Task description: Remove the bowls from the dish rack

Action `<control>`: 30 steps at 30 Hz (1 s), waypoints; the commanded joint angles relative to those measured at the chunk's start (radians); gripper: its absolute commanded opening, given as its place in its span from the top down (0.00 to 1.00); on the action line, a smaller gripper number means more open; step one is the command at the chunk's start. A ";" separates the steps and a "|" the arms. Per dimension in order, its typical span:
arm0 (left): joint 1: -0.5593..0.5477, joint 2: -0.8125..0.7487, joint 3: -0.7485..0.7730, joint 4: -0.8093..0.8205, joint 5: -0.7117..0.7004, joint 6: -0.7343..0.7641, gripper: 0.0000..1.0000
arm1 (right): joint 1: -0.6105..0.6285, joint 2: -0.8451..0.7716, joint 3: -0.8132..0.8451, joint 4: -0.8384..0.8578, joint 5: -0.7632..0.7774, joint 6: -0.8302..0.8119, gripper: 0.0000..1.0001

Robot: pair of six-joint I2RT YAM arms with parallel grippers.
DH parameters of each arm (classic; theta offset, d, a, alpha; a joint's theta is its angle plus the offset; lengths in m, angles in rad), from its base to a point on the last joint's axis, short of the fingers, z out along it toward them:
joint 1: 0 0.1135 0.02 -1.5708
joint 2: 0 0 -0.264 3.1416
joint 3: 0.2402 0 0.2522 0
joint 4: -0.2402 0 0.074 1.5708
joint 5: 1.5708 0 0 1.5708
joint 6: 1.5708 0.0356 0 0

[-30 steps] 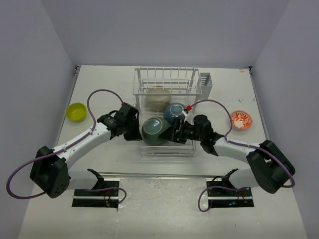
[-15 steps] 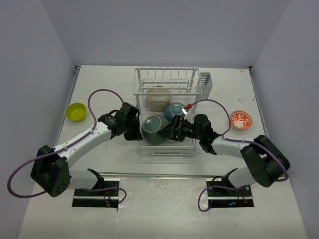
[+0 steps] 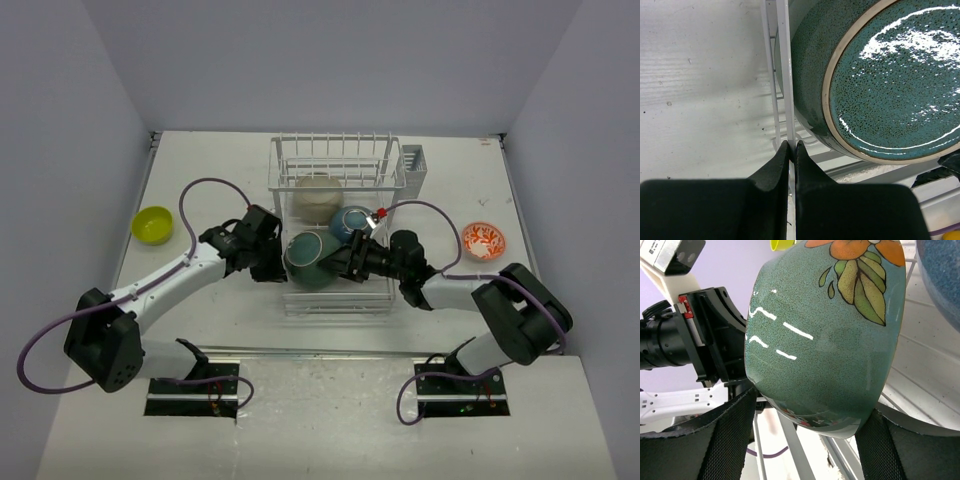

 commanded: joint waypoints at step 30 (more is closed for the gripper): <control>-0.034 0.116 0.030 -0.034 0.099 0.089 1.00 | -0.010 0.222 0.007 0.527 -0.097 0.101 0.51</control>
